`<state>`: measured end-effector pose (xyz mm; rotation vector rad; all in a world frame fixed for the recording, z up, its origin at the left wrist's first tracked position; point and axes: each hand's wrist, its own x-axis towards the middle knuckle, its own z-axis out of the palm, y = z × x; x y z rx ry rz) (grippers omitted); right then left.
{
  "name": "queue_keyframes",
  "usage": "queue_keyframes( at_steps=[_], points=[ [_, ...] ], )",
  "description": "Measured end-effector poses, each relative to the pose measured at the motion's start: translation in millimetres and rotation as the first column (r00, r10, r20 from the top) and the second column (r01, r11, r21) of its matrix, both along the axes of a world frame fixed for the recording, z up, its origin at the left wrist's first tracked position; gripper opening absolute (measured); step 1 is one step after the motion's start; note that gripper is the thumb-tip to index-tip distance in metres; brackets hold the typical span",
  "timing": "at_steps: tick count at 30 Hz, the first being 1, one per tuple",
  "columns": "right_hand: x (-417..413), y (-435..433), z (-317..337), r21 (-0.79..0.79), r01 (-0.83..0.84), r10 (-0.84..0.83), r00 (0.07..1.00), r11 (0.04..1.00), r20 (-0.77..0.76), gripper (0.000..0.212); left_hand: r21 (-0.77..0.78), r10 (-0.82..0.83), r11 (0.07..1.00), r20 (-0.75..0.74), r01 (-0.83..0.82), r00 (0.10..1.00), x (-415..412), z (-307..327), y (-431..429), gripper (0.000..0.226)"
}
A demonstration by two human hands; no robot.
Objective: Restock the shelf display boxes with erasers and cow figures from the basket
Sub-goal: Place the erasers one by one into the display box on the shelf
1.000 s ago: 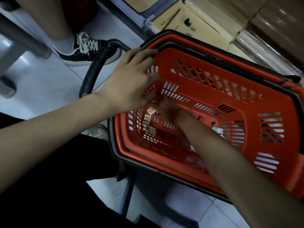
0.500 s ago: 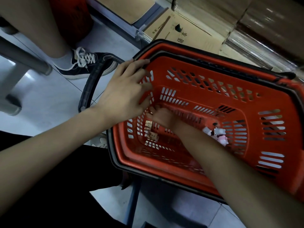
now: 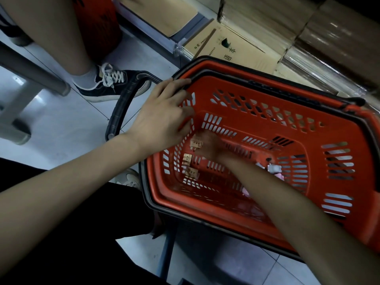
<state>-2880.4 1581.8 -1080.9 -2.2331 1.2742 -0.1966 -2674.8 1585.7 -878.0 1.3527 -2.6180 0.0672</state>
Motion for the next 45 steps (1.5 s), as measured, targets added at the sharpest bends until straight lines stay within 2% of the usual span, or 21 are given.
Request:
queue_keyframes(
  at_steps=[1,5,9,12,15,17,18,19,20,21,22,23,24,25,27,30,33,37,40,42,45],
  points=[
    [-2.1,0.6,5.6,0.007,0.043,-0.043,0.996,0.999,0.08,0.031,-0.001,-0.002,1.0,0.004,0.002,1.0,-0.2,0.3,-0.3,0.029],
    [-14.9,1.5,38.3,0.165,0.265,-0.278,0.959,0.95,0.061,0.03,-0.002,-0.02,1.0,0.029,0.02,0.999,-1.4,3.3,0.5,0.032],
    [-32.4,7.7,96.3,0.159,0.314,-0.334,0.934,0.936,0.125,0.035,-0.003,-0.043,0.999,0.047,0.043,0.998,-2.4,7.1,3.2,0.035],
    [-47.0,12.1,143.3,0.205,0.33,-0.362,0.921,0.921,0.143,0.045,-0.013,-0.04,0.999,-0.016,0.039,0.999,-5.0,13.6,4.5,0.036],
    [-58.4,19.1,194.8,0.227,0.324,-0.368,0.91,0.918,0.191,0.057,0.01,-0.028,0.999,-0.188,0.031,0.982,-17.8,29.6,8.0,0.036],
    [-62.5,23.6,229.9,0.185,0.334,-0.369,0.905,0.924,0.21,0.057,0.165,0.082,0.986,-0.42,-0.013,0.904,-34.8,43.0,13.8,0.034],
    [-64.3,26.5,248.1,0.153,0.335,-0.363,0.905,0.93,0.223,0.056,0.299,0.19,0.954,-0.536,-0.026,0.823,-45.8,50.6,17.4,0.032],
    [-65.9,29.9,265.4,0.122,0.332,-0.352,0.905,0.935,0.238,0.054,0.472,0.34,0.881,-0.628,-0.005,0.7,-57.4,58.9,21.0,0.029],
    [-67.2,33.1,281.4,0.091,0.326,-0.338,0.907,0.941,0.252,0.053,0.66,0.527,0.746,-0.664,0.085,0.531,-68.9,67.4,24.7,0.027],
    [-68.6,36.9,295.7,0.061,0.324,-0.329,0.907,0.944,0.263,0.054,0.802,0.719,0.547,-0.597,0.239,0.357,-79.2,73.4,26.9,0.029],
    [-69.6,40.9,307.6,0.026,0.327,-0.322,0.908,0.945,0.269,0.055,0.841,0.86,0.329,-0.455,0.43,0.231,-88.4,78.9,29.1,0.038],
    [-70.1,45.1,317.3,-0.015,0.325,-0.309,0.912,0.946,0.27,0.057,0.79,0.93,0.151,-0.317,0.594,0.185,-95.7,83.0,31.5,0.049],
    [-70.7,48.9,323.5,-0.061,0.315,-0.289,0.921,0.947,0.263,0.059,0.706,0.956,0.039,-0.232,0.707,0.18,-102.2,86.7,34.5,0.059],
    [-71.4,52.9,326.5,-0.107,0.298,-0.266,0.933,0.949,0.244,0.059,0.637,0.963,-0.015,-0.199,0.771,0.183,-108.0,89.1,38.0,0.064],
    [-72.4,57.3,326.6,-0.176,0.272,-0.243,0.955,0.946,0.171,0.057,0.58,0.969,-0.011,-0.196,0.815,0.152,-119.6,92.0,39.7,0.063],
    [-75.6,58.8,324.1,-0.205,0.298,-0.279,0.953,0.932,0.116,0.052,0.608,0.978,0.053,-0.193,0.792,0.083,-133.3,95.0,39.6,0.054],
    [-81.5,60.0,325.9,-0.152,0.349,-0.321,0.929,0.925,0.183,0.04,0.64,0.981,0.059,-0.178,0.766,0.073,-139.2,94.3,39.9,0.048],
    [-90.1,62.7,327.0,-0.1,0.454,-0.413,0.866,0.885,0.28,0.014,0.635,0.99,0.067,-0.138,0.77,0.028,-145.3,96.2,44.2,0.048],
    [-94.8,64.4,333.3,-0.103,0.516,-0.457,0.821,0.85,0.342,0.004,0.674,0.991,0.081,-0.133,0.734,0.012,-146.6,96.0,43.5,0.033],
    [-99.7,63.4,339.4,0.004,0.553,-0.506,0.759,0.833,0.408,0.004,0.694,0.987,0.073,-0.152,0.716,0.048,-146.2,97.2,43.0,0.024],
    [-110.5,59.1,350.0,0.293,0.576,-0.629,0.56,0.763,0.539,0.008,0.712,0.974,0.094,-0.21,0.696,0.083,-145.7,99.5,40.5,0.025]
  ],
)
